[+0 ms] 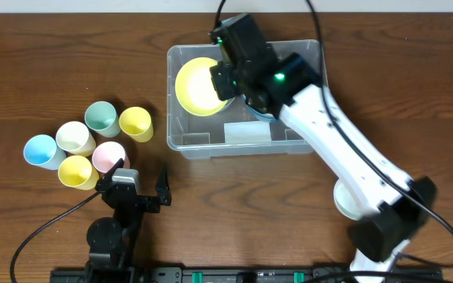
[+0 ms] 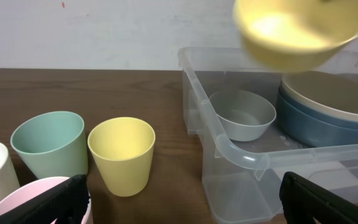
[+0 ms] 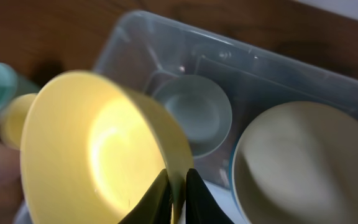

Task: Pack container
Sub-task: 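Lower the yellow bowl into the grey bowl and open right gripper, then withdraw the right gripper to the white bowl at right, then grasp the white bowl rim with the right gripper and lift it, then carry the white bowl onto the yellow bowl and release it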

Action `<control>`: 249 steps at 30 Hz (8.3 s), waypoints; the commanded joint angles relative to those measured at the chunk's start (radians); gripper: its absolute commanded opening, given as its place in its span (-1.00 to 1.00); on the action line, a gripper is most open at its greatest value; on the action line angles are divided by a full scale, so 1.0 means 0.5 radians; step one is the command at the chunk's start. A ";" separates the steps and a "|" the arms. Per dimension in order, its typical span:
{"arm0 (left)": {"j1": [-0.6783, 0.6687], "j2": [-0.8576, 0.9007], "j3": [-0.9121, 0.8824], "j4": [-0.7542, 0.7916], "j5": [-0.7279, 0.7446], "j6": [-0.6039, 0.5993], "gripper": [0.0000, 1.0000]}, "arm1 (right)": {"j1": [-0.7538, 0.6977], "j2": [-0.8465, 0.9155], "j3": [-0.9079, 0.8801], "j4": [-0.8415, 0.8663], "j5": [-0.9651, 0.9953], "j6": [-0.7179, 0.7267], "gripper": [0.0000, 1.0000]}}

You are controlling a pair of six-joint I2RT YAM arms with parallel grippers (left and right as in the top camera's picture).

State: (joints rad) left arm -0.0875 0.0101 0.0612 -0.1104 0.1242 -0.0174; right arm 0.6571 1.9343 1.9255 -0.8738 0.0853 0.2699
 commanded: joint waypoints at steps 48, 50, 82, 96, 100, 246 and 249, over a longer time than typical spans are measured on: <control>0.008 -0.012 -0.059 -0.021 -0.009 0.035 0.96 | -0.055 0.598 0.017 0.459 -0.150 0.166 -0.88; 0.008 -0.012 -0.059 -0.021 -0.009 0.035 0.96 | -0.043 0.613 0.017 0.462 -0.150 0.172 -0.88; 0.008 -0.012 -0.059 -0.021 -0.009 0.035 0.96 | 0.082 0.579 0.137 0.245 -0.200 0.143 -0.88; 0.008 -0.012 -0.059 -0.021 -0.009 0.035 0.96 | -0.168 -0.002 0.518 -0.692 -0.108 0.063 0.61; 0.008 -0.012 -0.059 -0.021 -0.009 0.035 0.96 | -0.346 -0.194 0.517 -0.972 -0.110 0.139 0.83; 0.008 -0.012 -0.059 -0.021 -0.009 0.035 0.96 | -0.214 -0.294 -0.853 0.903 -0.186 0.372 -0.96; 0.008 -0.012 -0.059 -0.021 -0.009 0.035 0.96 | -0.214 -0.208 -0.853 0.983 -0.185 0.372 -0.95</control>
State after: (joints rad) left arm -0.0875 0.0101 0.0608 -0.1089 0.1242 -0.0177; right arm 0.5465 1.8046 1.4792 -0.4030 -0.0219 0.4465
